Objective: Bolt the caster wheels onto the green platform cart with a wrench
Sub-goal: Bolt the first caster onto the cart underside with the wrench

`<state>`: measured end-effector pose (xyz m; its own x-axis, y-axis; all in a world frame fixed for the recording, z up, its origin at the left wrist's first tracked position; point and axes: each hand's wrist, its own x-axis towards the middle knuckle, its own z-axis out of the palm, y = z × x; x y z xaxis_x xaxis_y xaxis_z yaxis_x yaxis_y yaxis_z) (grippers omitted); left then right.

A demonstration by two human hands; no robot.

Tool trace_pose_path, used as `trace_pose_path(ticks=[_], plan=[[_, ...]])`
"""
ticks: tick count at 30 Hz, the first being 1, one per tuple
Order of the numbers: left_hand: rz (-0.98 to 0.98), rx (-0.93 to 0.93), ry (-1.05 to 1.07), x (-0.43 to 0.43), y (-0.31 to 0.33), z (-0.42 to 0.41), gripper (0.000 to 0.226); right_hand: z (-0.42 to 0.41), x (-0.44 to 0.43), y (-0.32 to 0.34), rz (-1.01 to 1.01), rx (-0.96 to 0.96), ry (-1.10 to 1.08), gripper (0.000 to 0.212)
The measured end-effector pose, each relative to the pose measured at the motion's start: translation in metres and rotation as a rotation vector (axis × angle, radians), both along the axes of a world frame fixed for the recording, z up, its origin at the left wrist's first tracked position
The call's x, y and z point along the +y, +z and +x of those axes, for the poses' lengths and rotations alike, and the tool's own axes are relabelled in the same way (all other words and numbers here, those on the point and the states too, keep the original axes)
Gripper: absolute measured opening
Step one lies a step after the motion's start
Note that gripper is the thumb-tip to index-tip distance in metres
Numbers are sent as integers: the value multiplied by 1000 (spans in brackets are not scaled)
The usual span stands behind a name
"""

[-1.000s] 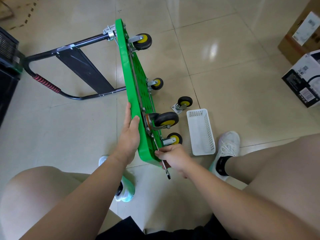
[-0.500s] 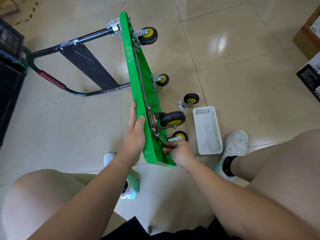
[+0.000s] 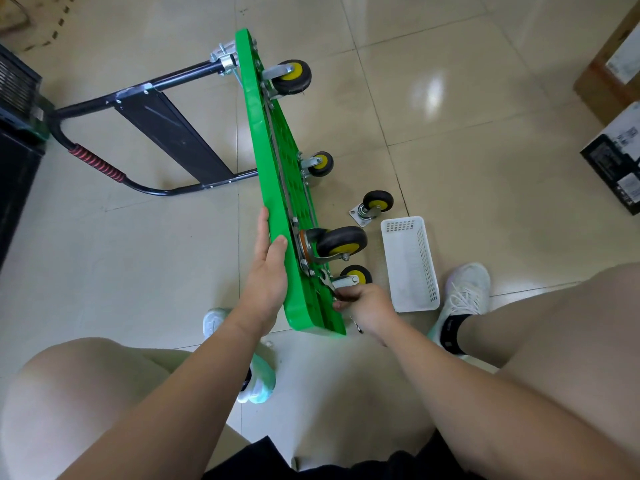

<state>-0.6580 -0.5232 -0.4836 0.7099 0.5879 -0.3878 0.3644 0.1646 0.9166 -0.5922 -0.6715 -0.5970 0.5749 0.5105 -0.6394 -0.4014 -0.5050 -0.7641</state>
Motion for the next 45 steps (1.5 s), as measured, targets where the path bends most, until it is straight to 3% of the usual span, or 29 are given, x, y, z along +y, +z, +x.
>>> trace_pose_path(ticks=[5, 14, 19, 30, 45], plan=[[47, 13, -8, 1, 1, -2, 51, -11, -8, 11, 22, 19, 33, 40], [27, -3, -26, -1, 3, -2, 54, -28, -10, 37, 152, 94, -31, 25], [20, -14, -25, -1, 4, -3, 53, -28, -5, 37, 115, 88, -28, 38], [22, -11, -37, 2, -2, -3, 51, -18, -3, 32, 83, 118, 19, 27], [25, -17, -34, 5, -5, -2, 53, -6, 20, 5, -35, 34, 13, 35]])
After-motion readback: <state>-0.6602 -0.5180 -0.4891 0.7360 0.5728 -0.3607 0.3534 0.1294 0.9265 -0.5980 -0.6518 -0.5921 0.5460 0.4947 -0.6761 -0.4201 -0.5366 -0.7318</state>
